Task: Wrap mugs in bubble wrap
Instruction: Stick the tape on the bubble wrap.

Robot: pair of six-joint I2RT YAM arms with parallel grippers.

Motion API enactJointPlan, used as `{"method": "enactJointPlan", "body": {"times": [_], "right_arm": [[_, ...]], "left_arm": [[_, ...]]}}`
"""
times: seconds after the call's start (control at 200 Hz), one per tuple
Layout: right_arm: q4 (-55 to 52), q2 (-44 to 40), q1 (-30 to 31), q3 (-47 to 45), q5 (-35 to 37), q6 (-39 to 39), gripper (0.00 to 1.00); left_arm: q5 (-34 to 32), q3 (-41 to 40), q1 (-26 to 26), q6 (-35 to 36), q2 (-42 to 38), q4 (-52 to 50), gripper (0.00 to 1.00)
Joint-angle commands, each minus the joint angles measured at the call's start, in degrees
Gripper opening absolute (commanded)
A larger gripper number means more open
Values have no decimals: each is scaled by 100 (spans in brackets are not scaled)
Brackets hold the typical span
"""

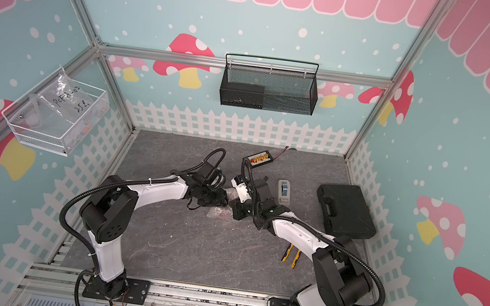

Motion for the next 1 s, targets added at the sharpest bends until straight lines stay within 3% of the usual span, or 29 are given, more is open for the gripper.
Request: {"method": "enactJointPlan", "body": {"times": [0.0, 0.18, 0.38, 0.565, 0.745, 0.996], "right_arm": [[316, -423, -6, 73, -236, 91, 0], [346, -1104, 9, -404, -661, 282, 0], [726, -1324, 21, -911, -1325, 277, 0], [967, -753, 10, -811, -769, 133, 0], [1334, -61, -147, -322, -204, 610, 0], [1894, 633, -356, 54, -432, 1264, 0]], "left_arm": [[92, -54, -36, 35, -175, 85, 58], [92, -40, -33, 35, -182, 104, 58], [67, -71, -36, 37, -209, 131, 58], [145, -115, -32, 21, -244, 193, 58], [180, -172, -33, 35, -286, 235, 58], [215, -218, -34, 30, -310, 316, 57]]}}
